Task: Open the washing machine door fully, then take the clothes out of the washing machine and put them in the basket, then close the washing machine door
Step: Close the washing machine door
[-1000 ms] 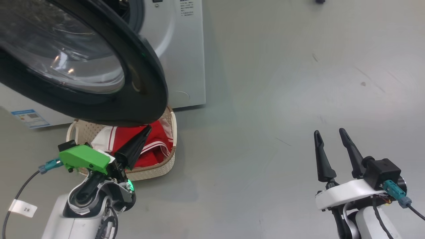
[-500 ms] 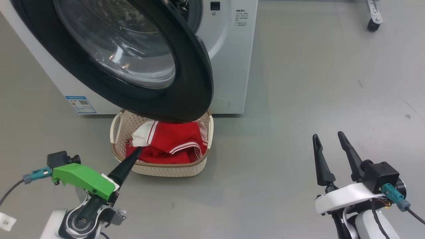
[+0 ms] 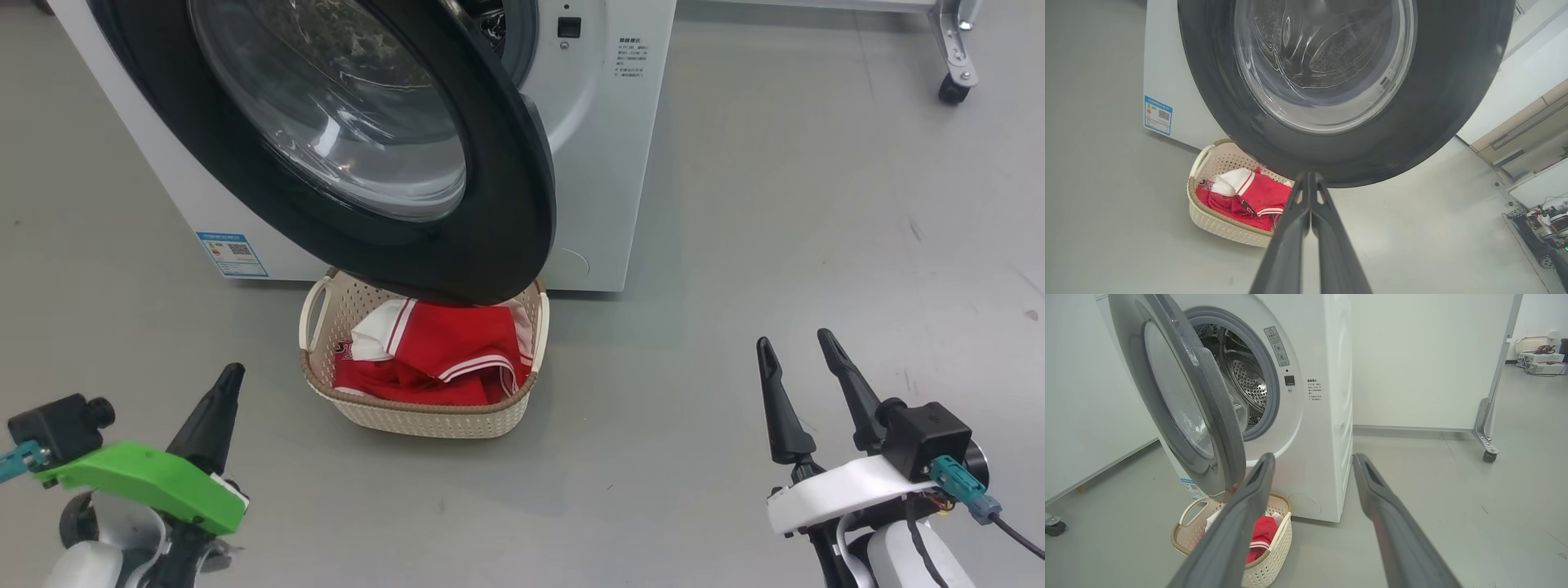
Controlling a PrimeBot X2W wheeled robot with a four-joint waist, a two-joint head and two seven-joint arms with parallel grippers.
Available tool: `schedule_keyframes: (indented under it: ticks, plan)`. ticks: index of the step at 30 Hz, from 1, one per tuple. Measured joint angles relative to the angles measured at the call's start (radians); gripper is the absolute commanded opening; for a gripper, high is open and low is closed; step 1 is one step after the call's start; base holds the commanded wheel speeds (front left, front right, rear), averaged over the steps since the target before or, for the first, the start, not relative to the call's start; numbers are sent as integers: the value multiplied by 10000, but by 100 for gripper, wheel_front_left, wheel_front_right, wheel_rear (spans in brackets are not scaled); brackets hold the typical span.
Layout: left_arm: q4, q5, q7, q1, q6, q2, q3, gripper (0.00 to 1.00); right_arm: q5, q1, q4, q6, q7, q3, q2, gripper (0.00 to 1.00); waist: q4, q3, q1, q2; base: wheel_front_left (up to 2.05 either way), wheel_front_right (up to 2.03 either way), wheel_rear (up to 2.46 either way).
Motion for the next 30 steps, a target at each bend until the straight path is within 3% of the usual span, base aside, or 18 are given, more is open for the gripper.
schedule_keyframes:
  ticks: [10,15,19,22,30]
  plan:
    - [-337,3292,-2575,372,-33,771,-616,0,0,1,-15,27,0,0,10,100,73,64,0,0,0,0,0]
    - [-75,4157,-3708,749,-29,719,-631,0,0,1,-13,29,0,12,19,100,83,76,0,0,0,0,0]
    - [69,4539,-3751,832,127,550,-652,2,0,1,-8,31,0,27,27,100,76,74,0,0,0,0,0]
    - [138,5066,-3722,924,311,416,-646,100,0,1,0,79,0,36,33,100,58,58,0,0,0,0,0]
    - [196,5124,-3639,1060,456,-138,-207,100,0,1,38,88,0,52,46,100,31,5,0,0,0,0,0]
